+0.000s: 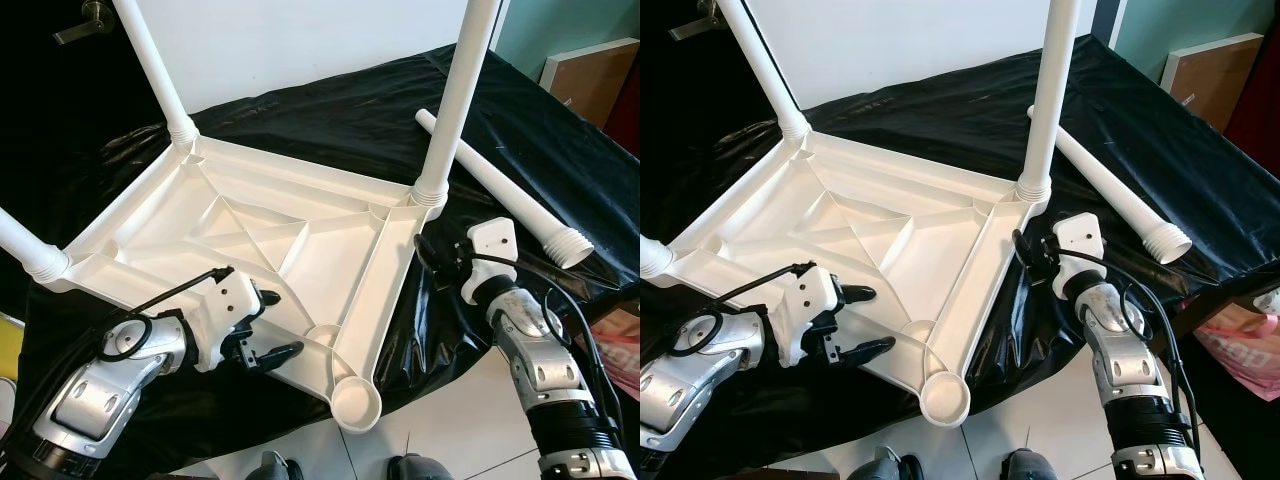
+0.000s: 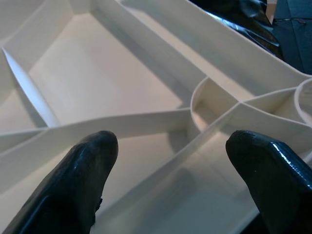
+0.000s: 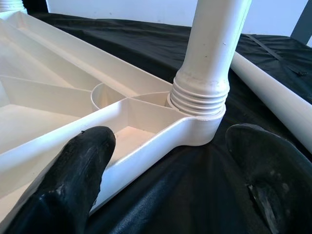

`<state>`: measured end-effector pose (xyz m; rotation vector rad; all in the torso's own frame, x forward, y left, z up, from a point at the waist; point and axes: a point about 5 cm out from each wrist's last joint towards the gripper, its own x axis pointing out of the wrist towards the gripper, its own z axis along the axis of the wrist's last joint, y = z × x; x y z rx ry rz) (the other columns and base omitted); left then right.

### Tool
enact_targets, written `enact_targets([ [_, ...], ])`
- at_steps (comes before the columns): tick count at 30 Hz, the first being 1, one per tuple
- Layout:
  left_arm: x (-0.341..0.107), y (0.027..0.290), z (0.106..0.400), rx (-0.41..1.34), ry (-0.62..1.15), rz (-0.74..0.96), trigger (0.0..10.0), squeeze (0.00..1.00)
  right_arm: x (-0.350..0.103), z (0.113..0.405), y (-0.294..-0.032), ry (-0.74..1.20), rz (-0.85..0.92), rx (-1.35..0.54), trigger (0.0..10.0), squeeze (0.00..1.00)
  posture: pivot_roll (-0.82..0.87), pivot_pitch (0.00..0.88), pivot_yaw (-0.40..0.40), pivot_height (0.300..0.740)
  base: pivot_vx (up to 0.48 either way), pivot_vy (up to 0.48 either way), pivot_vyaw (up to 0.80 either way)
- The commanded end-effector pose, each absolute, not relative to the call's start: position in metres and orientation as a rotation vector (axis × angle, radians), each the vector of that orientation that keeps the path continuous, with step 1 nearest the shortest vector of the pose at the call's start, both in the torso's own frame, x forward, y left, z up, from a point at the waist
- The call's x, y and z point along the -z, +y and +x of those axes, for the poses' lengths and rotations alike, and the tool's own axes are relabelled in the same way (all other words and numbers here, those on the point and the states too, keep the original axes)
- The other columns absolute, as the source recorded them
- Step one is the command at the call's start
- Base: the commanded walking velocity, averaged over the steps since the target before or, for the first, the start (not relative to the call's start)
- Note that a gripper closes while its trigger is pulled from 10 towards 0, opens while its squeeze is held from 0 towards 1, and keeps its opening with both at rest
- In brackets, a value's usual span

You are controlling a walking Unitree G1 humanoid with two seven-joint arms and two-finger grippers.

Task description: Building children table

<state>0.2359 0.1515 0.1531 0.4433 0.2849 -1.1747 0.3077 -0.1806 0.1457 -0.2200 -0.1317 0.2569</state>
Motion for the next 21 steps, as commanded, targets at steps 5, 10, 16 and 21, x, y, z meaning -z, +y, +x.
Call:
enact_targets([
  [5,-0.145,0.159,0.24,1.136,0.35,0.489,10.0,0.9,-0.146,0.305,-0.182,-0.117,-0.226,-0.269,10.0,0.0,-0.09,0.131,0.058,0.74,0.0,0.0,0.0],
  [10,-0.131,0.158,0.254,1.053,0.427,0.576,10.0,0.0,-0.149,0.306,-0.184,-0.125,-0.229,-0.264,10.0,0.0,-0.09,0.127,0.061,0.74,0.0,0.0,0.0],
  [16,-0.124,0.156,0.261,1.033,0.473,0.616,10.0,0.0,-0.151,0.308,-0.182,-0.132,-0.229,-0.261,10.0,0.0,-0.1,0.122,0.07,0.74,0.0,0.0,0.0],
  [21,-0.121,0.152,0.269,1.02,0.492,0.62,10.0,0.0,-0.152,0.309,-0.182,-0.136,-0.227,-0.257,10.0,0.0,-0.1,0.118,0.08,0.74,0.0,0.0,0.0],
])
